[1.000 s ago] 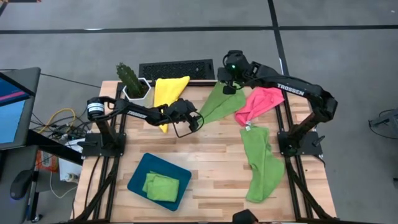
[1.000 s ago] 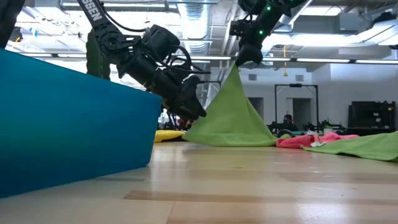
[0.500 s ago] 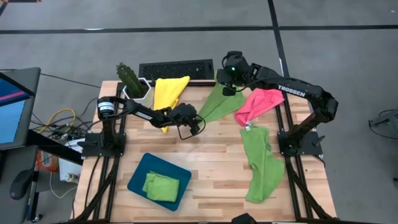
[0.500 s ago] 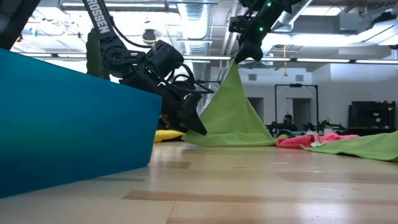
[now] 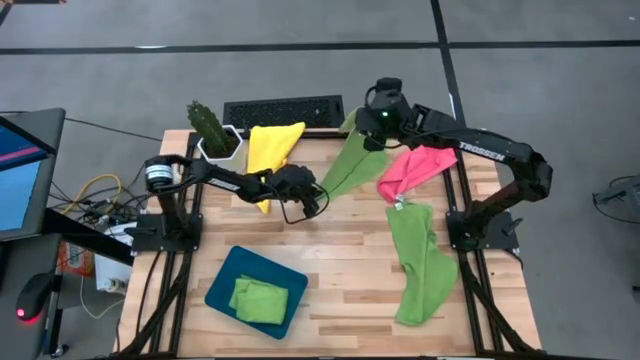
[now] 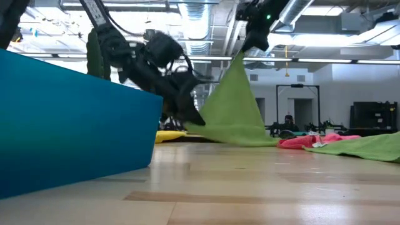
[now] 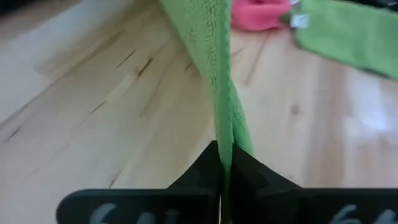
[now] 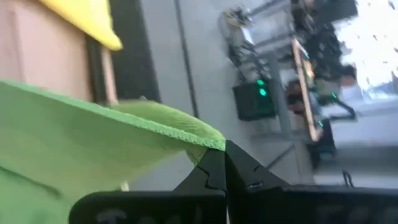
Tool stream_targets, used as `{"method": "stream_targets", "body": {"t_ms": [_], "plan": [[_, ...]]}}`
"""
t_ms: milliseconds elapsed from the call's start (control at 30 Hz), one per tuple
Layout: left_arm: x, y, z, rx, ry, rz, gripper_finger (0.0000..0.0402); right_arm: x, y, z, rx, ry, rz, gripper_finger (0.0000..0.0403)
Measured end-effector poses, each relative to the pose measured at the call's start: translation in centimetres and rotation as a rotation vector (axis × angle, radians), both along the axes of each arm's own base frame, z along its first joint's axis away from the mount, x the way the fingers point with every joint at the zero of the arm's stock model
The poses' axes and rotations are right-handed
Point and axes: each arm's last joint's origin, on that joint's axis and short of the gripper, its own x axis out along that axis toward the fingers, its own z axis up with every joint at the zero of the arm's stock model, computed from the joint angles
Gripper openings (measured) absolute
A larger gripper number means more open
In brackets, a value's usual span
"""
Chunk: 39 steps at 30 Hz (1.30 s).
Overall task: Fold microfiber towels
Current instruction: Fold the top green microfiber
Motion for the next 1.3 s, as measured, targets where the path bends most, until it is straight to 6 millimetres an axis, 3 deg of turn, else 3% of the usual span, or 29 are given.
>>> {"method": "stream_targets", "body": {"t_ms": [167,333,467,733,900,1033,1133,1300], "plan": [[-2.7,-1.1,5.8,0.133,0.022,0.023,0.0,-2.8,1.1,1.7,0.016,-0.064,-0.119,0.0009],[-6.8,-1.9,13.3,0.291,0.104,0.048,0.0,-5.0,4.3,2.2,0.195,-0.06,0.001,0.0009],[-9.6,-2.4,18.6,0.37,0.193,0.033,0.0,-5.8,6.3,3.2,0.169,-0.155,-0.061,0.0009],[-12.5,-3.0,25.3,0.406,0.245,0.039,0.0,-6.9,10.5,3.7,0.231,-0.171,0.056,0.0008],[-12.6,-2.7,25.8,0.441,0.257,0.031,0.0,-6.9,11.1,3.7,0.168,-0.17,0.006,0.0008],[-12.1,-2.1,24.3,0.401,0.307,-0.071,0.0,-6.7,10.9,3.4,0.18,-0.143,0.013,0.0007],[-11.1,-0.8,22.6,0.437,0.387,-0.098,0.0,-6.5,9.5,3.1,0.165,-0.133,-0.057,0.0006],[-9.3,3.5,20.9,0.548,0.499,-0.001,0.0,-5.6,5.2,2.4,0.139,-0.154,-0.217,0.0008]]}}
